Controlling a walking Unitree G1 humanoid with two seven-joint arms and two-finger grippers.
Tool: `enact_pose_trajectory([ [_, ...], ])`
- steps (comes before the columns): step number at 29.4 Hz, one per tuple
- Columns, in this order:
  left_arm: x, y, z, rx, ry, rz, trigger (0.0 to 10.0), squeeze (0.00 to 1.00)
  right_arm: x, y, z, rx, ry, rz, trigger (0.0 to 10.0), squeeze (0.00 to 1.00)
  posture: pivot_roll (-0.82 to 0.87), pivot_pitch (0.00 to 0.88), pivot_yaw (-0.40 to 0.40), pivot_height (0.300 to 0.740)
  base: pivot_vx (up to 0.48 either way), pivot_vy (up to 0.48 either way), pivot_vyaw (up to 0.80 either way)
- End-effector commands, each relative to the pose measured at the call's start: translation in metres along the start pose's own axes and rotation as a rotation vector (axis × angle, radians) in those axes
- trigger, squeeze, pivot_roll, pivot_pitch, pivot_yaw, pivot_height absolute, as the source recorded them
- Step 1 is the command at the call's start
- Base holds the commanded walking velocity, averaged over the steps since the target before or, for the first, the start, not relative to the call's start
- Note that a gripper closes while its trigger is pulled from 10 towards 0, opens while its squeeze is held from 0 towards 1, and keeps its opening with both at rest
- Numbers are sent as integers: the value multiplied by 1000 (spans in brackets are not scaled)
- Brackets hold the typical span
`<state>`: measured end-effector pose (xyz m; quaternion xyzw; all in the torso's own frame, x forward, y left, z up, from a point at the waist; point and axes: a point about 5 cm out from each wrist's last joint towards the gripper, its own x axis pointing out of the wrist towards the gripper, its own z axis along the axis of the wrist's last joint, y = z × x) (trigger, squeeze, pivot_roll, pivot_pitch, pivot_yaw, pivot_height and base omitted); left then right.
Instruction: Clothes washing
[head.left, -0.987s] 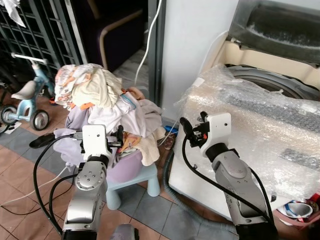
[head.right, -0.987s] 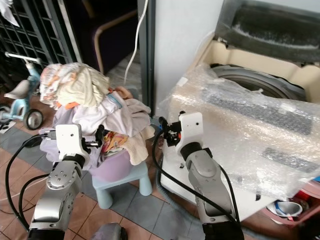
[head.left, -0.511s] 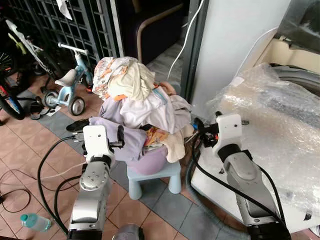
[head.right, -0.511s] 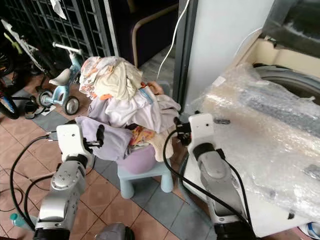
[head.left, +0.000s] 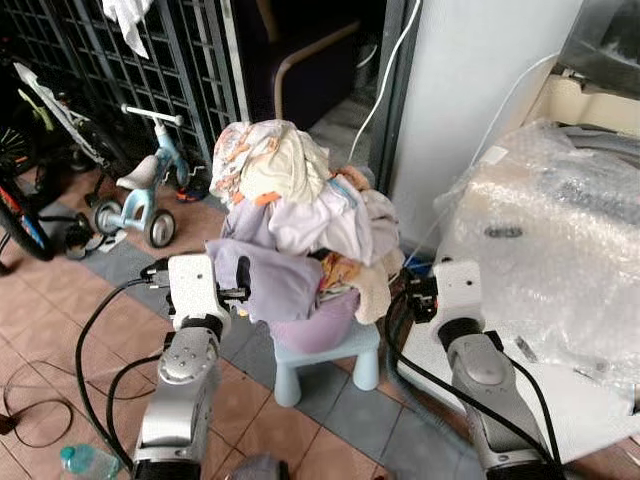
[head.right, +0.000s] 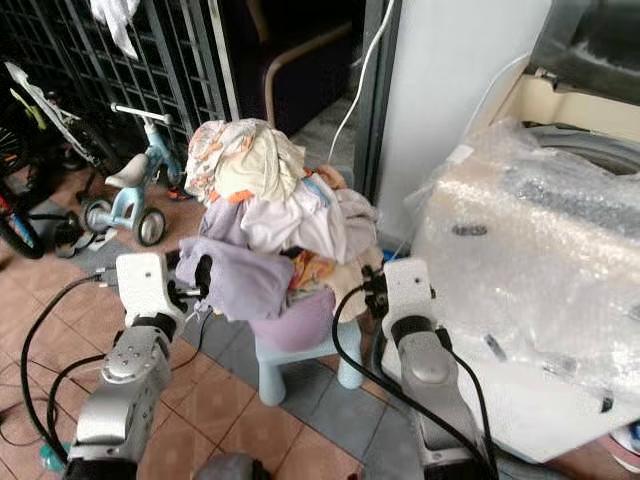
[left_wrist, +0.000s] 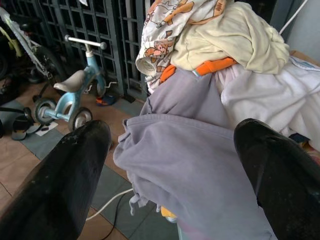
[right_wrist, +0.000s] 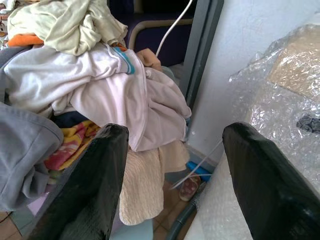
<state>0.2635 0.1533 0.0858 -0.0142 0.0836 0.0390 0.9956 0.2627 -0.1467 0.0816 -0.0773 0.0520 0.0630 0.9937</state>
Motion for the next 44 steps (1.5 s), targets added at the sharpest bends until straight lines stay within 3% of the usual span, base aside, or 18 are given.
enact_pose_trajectory([
  [1, -1, -2, -1, -11, 15, 5, 10000, 0, 2, -3, 4, -22, -21, -1, 10000, 0, -7, 0, 32, 740, 0, 480, 0],
  [9, 0, -1, 3, 14, -26, 2, 10000, 0, 3, 2, 8, -24, -56, 42, 10000, 0, -6, 0, 27, 740, 0, 378, 0],
  [11, 0, -3, 4, -5, -38, -17, 10000, 0, 3, 5, 11, -76, -79, 70, 10000, 0, -8, 0, 28, 740, 0, 0, 0],
  [18, 1, -5, 7, 4, -54, -36, 10000, 0, 4, 10, 11, -89, -91, 102, 10000, 0, -14, 0, 30, 740, 0, 0, 729],
  [32, 3, -4, 6, -10, -56, -29, 10000, 0, 12, 12, 17, -90, -110, 131, 10000, 0, -10, 0, 21, 740, 357, 0, 101],
  [44, 1, -3, 4, -19, -43, -11, 10000, 0, 14, 22, 14, -102, -98, 230, 10000, 0, 1, 0, 7, 740, 403, 0, 0],
])
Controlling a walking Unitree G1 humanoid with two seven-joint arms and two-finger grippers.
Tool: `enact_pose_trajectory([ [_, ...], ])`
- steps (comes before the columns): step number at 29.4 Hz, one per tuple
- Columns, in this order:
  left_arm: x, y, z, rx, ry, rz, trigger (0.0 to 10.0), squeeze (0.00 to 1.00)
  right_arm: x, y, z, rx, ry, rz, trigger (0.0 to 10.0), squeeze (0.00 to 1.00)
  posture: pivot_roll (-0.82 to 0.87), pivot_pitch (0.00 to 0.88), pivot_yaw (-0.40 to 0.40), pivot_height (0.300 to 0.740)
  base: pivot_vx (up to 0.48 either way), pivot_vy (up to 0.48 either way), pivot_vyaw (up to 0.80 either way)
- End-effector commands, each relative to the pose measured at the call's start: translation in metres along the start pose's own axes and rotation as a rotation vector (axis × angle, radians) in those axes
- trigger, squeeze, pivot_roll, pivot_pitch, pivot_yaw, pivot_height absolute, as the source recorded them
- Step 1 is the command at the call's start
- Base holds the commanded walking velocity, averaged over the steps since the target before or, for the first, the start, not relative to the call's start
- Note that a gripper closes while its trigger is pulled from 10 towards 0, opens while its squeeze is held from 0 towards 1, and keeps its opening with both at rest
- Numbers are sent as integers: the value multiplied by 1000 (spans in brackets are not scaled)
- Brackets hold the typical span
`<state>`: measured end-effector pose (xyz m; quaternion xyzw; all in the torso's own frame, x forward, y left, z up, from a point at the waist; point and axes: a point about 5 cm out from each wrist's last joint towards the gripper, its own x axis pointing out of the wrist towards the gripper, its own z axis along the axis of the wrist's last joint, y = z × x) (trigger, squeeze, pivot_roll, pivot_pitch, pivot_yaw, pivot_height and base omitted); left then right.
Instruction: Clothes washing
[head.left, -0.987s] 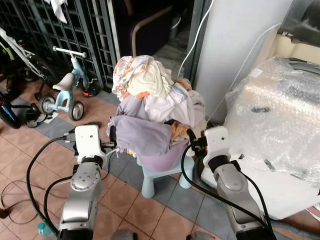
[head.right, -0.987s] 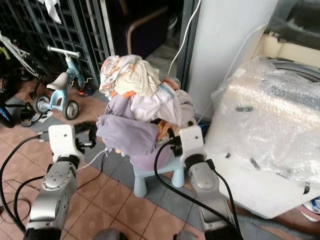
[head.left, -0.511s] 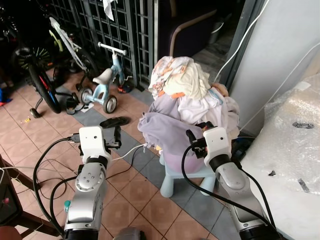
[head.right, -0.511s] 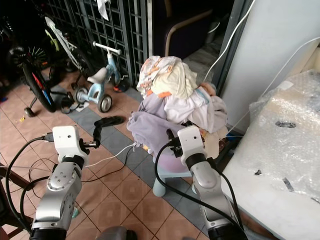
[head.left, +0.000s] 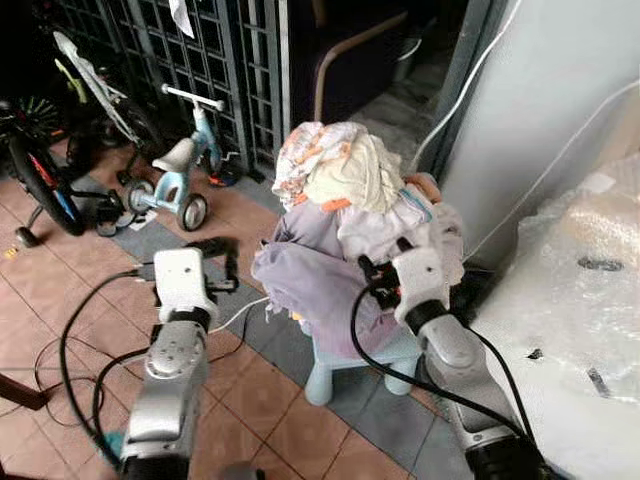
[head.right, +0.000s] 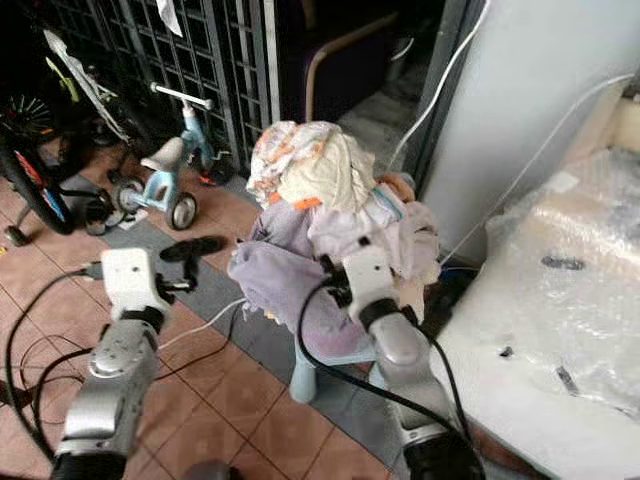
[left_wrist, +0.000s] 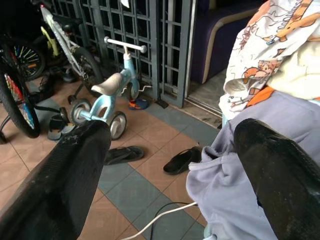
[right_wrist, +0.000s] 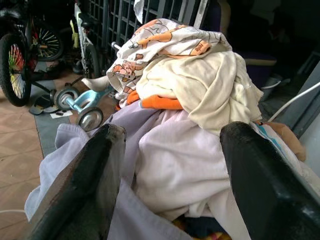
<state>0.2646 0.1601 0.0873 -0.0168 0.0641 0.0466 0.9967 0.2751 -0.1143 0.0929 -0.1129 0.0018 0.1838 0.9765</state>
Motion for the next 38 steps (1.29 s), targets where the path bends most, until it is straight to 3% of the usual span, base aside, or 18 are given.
enact_pose_trajectory([
  [1, 0, -9, 2, -13, -3, -25, 10000, 0, -3, -5, -4, -13, 16, 6, 10000, 0, 1, 0, 7, 740, 345, 0, 0],
  [14, 1, -9, 2, -13, 2, -33, 10000, 0, 2, -6, -1, -30, -1, 35, 10000, 0, 0, 0, 16, 740, 312, 0, 0],
  [18, 0, -9, 0, -10, 13, -11, 10000, 0, 2, -3, 0, -34, -4, 102, 10000, 0, 0, 0, 15, 740, 0, 0, 0],
  [19, 0, -5, -2, -2, 28, 20, 10000, 0, -4, 5, -4, -34, 23, 225, 10000, 0, 0, 0, 15, 740, 0, 0, 0],
  [20, -1, -4, -2, 1, 34, 30, 10000, 0, -7, 8, -6, -35, 37, 270, 10000, 0, 0, 0, 15, 740, 0, 0, 0],
  [25, -5, 8, -10, 22, 91, 89, 10000, 0, -18, 15, -16, -29, 90, 413, 10000, 0, 4, 0, 13, 740, 0, 0, 0],
  [31, -14, 25, -17, 11, 132, 148, 10000, 0, -13, 13, -18, -46, 86, 401, 10000, 0, 46, 0, 2, 740, 0, 0, 0],
  [38, -27, 32, -21, 36, 182, 145, 10000, 0, 0, 23, -20, -124, 127, 452, 10000, 0, 77, 0, 4, 740, 0, 0, 800],
])
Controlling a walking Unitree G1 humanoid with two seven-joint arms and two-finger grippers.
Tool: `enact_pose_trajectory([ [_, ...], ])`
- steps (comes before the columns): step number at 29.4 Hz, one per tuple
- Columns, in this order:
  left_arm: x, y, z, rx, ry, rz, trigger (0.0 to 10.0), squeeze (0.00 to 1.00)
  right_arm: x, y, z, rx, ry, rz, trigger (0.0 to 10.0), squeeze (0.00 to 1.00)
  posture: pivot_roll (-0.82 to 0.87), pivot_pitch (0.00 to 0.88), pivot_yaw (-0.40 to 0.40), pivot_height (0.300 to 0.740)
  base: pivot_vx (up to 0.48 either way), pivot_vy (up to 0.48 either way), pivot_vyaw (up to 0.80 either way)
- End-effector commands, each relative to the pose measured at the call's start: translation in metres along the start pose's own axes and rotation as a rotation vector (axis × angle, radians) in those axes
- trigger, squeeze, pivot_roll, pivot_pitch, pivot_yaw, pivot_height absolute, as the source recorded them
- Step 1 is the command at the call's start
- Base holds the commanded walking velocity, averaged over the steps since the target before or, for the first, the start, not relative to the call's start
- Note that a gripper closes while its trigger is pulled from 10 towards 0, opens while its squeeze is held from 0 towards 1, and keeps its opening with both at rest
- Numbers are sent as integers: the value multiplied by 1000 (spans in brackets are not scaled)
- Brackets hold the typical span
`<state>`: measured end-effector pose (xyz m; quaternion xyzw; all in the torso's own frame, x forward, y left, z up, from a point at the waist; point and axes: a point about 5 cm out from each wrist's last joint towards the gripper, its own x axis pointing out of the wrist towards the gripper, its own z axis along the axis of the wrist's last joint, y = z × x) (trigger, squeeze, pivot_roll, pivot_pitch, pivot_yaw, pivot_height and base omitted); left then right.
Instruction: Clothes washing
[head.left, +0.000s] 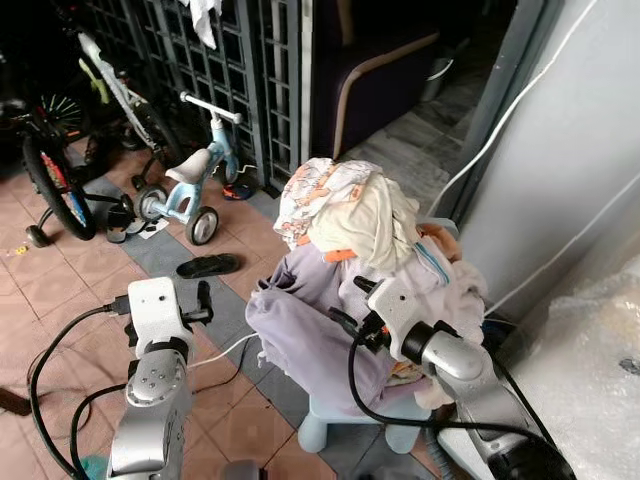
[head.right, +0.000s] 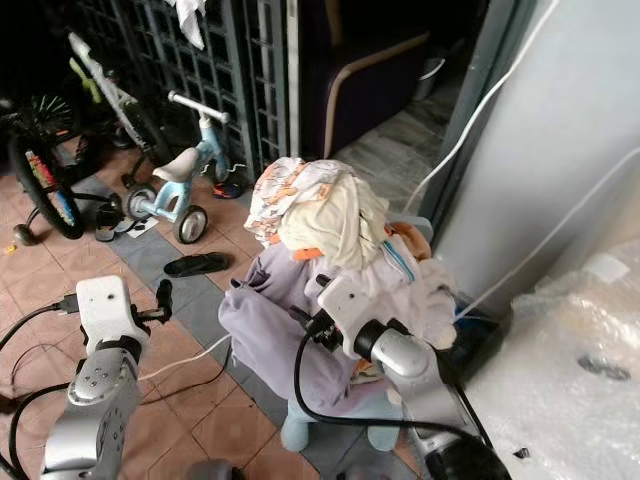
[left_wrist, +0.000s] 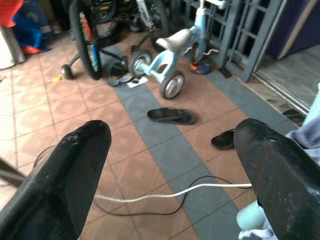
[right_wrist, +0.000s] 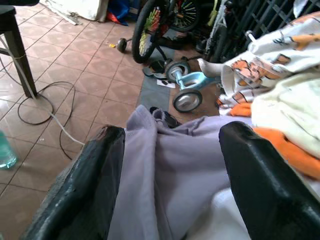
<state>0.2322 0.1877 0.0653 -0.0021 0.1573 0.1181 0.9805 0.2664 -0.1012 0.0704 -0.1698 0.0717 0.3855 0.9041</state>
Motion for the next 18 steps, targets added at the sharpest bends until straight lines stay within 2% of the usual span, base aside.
enact_pose_trajectory([
  [1, -2, 1, 3, 10, 3, -6, 10000, 0, 7, 1, 0, -23, 20, 8, 10000, 0, 79, 0, 7, 740, 0, 0, 794],
  [4, -3, 1, 4, 12, -1, -15, 10000, 0, 24, 2, 2, -74, 52, -18, 10000, 0, 89, 0, 9, 740, 0, 0, 263],
  [5, -3, 1, 4, 12, -1, -15, 10000, 0, 24, 2, 2, -74, 52, -18, 10000, 0, 89, 0, 9, 740, 0, 0, 0],
  [6, -3, 0, 5, 11, -3, -23, 10000, 0, 31, 1, 0, -100, 86, -48, 10000, 0, 94, 0, 7, 740, 0, 0, 0],
  [8, -3, -2, 6, 9, -1, -33, 10000, 0, 35, -1, -7, -124, 152, -85, 10000, 0, 94, 0, 7, 740, 0, 0, 0],
  [11, -6, -5, 8, 12, 1, -51, 10000, 0, 31, -13, -27, -134, 308, -192, 10000, 0, 106, 7, -2, 740, 0, 0, 0],
  [14, -7, -5, 8, 8, 11, -54, 10000, 0, 23, -21, -44, -113, 411, -238, 10000, 0, 104, 13, -4, 740, 0, 0, 0],
  [15, -7, -5, 7, 6, 18, -59, 10000, 0, 18, -23, -51, -64, 444, -251, 5686, 0, 104, 13, -4, 740, 0, 0, 0],
  [16, -7, -5, 7, 5, 20, -61, 10000, 0, 16, -25, -54, -39, 455, -259, 5686, 0, 96, 14, -4, 740, 0, 0, 0],
  [17, -6, -6, 7, 4, 23, -69, 10000, 0, 14, -27, -55, -24, 467, -257, 0, 0, 96, 14, -4, 740, 0, 0, 0],
  [18, -6, -7, 7, 4, 24, -73, 10000, 0, 14, -28, -56, -20, 473, -255, 0, 0, 96, 14, -4, 740, 0, 0, 0],
])
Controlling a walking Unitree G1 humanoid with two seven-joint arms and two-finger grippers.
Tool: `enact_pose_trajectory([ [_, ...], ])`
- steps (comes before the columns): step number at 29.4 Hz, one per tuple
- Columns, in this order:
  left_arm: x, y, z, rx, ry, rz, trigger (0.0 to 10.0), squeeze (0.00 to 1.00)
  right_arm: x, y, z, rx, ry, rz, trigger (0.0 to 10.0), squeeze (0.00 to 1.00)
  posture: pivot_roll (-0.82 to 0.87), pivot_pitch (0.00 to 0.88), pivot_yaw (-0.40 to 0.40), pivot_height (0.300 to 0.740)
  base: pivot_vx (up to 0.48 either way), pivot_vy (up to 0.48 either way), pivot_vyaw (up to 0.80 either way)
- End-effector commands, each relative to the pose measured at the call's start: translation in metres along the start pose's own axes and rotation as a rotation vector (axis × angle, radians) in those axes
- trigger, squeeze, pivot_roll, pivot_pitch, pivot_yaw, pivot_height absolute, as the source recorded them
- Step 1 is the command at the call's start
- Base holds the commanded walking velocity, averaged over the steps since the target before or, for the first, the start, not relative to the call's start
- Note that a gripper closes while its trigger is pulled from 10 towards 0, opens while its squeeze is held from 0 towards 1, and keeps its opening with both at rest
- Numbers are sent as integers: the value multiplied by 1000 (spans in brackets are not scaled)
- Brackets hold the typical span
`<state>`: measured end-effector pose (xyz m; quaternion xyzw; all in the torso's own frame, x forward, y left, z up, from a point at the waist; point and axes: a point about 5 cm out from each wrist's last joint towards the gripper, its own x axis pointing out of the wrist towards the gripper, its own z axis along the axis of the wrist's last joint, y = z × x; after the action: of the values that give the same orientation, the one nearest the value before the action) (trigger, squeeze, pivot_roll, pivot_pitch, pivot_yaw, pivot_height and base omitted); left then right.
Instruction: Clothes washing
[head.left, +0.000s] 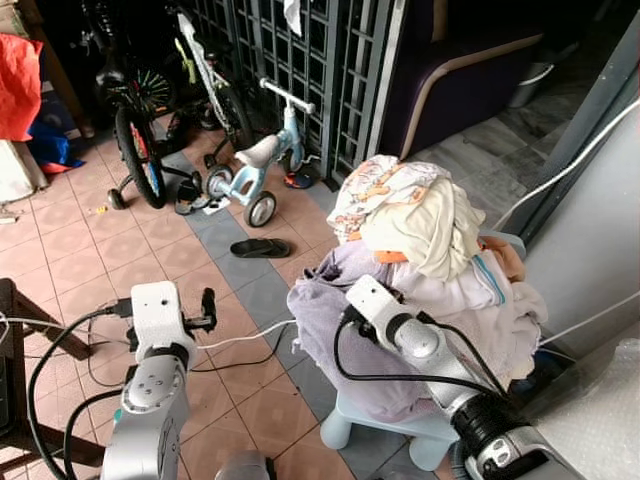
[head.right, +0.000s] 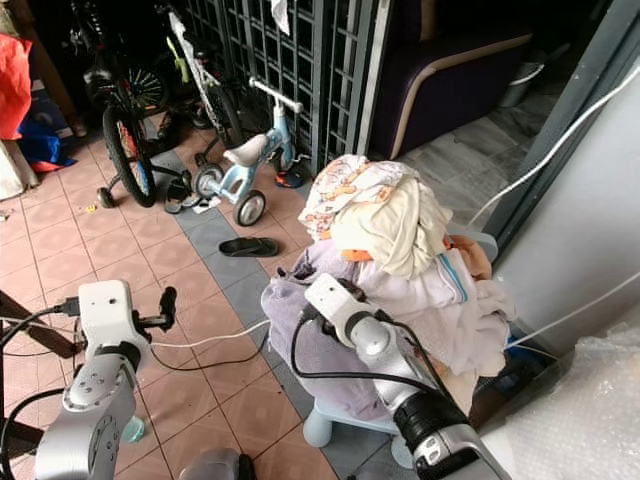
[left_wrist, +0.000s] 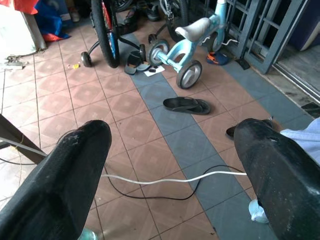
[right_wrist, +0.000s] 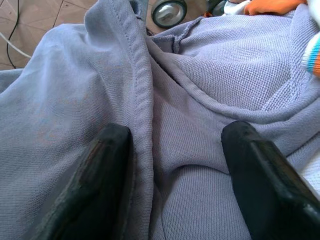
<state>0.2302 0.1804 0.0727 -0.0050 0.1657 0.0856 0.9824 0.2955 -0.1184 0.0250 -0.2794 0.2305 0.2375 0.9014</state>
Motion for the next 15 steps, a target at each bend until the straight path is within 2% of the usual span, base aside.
enact_pose_trajectory([
  [1, 0, -1, 0, -3, 8, -12, 10000, 0, -2, -8, -12, 36, 59, -9, 0, 0, 86, 15, -3, 740, 0, 0, 0],
  [5, 2, -4, 2, -5, 9, -21, 10000, 0, -2, -7, -15, 37, 70, 5, 0, 0, 82, 15, -4, 740, 0, 0, 0],
  [15, 3, -6, 2, -13, 11, -25, 10000, 0, -3, -1, -9, 50, 19, 61, 0, 0, 79, 8, -6, 740, 0, 0, 0],
])
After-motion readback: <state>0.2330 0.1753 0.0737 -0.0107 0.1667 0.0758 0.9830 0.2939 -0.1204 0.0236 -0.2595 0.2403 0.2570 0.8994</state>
